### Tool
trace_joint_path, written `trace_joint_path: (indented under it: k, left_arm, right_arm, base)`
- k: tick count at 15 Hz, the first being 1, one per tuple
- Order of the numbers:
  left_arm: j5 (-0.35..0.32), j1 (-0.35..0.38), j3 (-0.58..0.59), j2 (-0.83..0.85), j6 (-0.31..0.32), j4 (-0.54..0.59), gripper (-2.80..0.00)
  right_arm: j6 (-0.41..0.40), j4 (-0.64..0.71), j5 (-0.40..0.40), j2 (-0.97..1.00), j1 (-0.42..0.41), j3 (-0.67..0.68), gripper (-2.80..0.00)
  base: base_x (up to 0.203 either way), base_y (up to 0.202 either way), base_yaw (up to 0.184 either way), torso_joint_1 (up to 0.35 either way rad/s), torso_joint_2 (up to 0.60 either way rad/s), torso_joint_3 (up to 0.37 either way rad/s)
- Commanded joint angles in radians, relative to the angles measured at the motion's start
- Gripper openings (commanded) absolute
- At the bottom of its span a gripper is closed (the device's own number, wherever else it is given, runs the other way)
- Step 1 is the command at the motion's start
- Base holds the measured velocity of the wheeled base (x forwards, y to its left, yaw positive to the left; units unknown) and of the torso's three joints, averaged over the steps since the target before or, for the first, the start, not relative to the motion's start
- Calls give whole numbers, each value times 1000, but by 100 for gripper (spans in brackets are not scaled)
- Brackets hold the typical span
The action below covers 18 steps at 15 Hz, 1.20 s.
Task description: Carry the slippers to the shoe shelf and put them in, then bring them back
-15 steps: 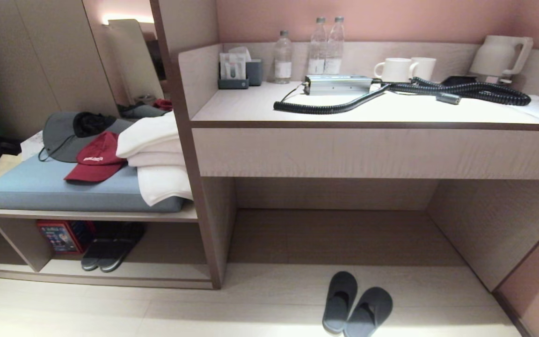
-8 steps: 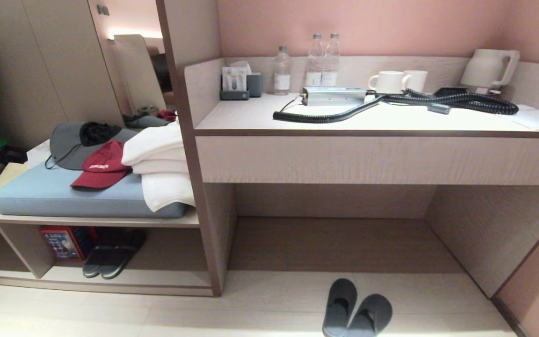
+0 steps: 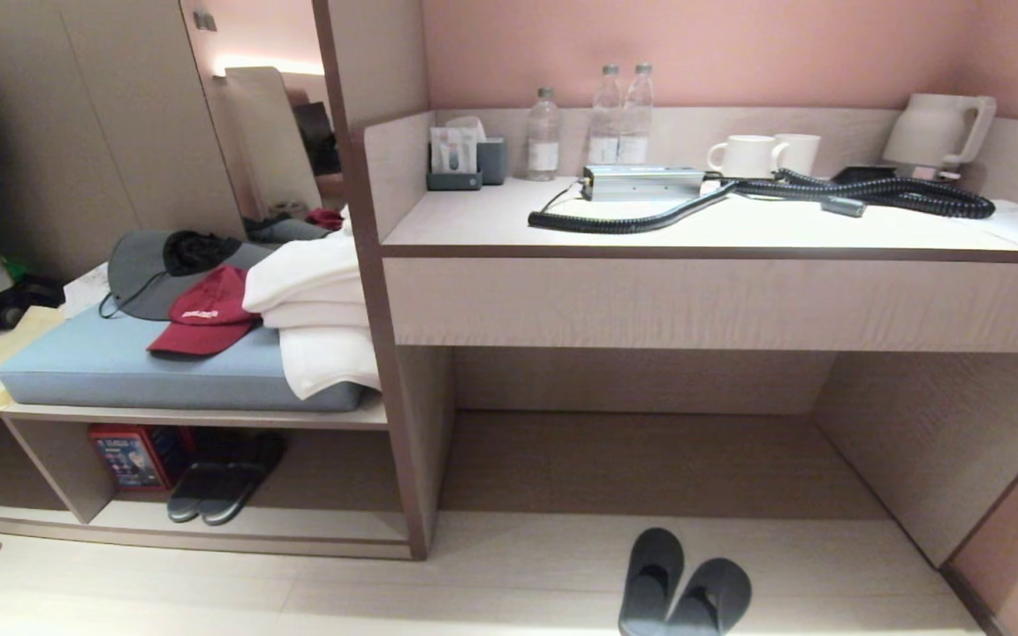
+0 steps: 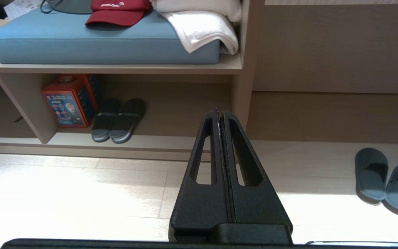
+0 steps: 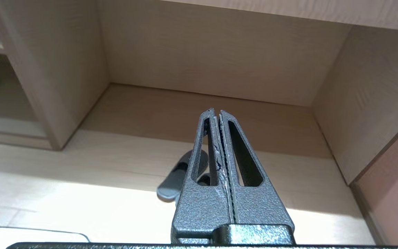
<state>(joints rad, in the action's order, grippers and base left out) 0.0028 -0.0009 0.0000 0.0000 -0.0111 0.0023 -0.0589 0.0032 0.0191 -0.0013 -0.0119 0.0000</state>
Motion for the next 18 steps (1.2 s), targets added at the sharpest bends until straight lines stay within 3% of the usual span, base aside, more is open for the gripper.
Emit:
trace_joint_path:
  k: [1, 18]
  left_arm:
    - [0, 1, 0, 0, -1, 1, -280]
    - [0, -1, 0, 0, -1, 1, -280]
  right_arm:
    - [-1, 0, 1, -2, 0, 0, -280]
    - [-1, 0, 1, -2, 0, 0, -280]
  base:
    - [1, 157, 3, 3, -3, -1]
    - [0, 196, -2, 2, 2, 3]
